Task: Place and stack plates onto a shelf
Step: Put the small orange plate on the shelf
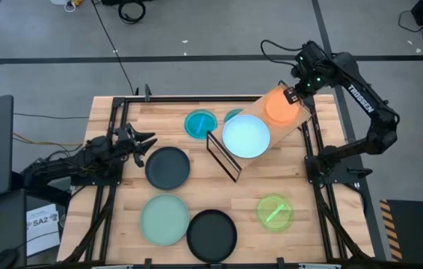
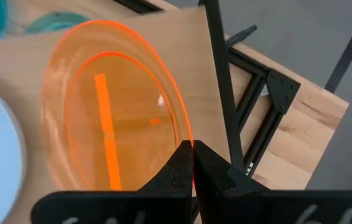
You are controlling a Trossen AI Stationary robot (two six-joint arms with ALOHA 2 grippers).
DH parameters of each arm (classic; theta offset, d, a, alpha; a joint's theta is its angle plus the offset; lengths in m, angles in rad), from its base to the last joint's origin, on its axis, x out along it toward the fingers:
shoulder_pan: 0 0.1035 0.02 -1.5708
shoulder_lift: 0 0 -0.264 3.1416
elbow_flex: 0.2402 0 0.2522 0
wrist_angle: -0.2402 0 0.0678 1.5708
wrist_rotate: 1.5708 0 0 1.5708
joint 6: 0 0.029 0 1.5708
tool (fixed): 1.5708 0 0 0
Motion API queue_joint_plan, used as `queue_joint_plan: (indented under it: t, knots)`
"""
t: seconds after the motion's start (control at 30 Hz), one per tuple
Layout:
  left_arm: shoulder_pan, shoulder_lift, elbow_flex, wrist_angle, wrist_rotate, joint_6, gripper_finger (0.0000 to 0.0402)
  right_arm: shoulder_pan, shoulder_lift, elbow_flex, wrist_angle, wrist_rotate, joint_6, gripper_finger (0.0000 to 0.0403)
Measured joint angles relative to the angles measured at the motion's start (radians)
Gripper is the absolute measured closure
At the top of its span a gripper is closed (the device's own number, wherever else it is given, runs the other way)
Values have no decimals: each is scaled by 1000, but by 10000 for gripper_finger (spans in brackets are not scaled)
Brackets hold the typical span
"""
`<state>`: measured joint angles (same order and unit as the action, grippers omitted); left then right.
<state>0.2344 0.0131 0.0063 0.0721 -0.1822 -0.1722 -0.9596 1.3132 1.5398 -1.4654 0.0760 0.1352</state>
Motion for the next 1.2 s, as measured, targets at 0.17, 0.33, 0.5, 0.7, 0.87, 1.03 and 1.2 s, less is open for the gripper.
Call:
queue_joint_plan:
  t: [0.17,0.33,0.5,0.7,0.87,1.03,1.2]
  knots:
    - [0,0,0,-4,0,0,265,0,1,-70,33,8,0,394]
    - [0,0,0,-5,0,0,265,0,1,-99,61,9,0,394]
    - [0,0,0,-6,0,0,265,0,1,-110,76,9,0,394]
    - [0,0,0,-6,0,0,265,0,0,-110,79,9,0,385]
    - [0,0,0,-7,0,0,265,0,0,-110,79,9,1,381]
    - [0,0,0,-7,0,0,265,0,0,-110,79,9,1,378]
    - [0,0,0,-8,0,0,265,0,0,-110,79,9,1,372]
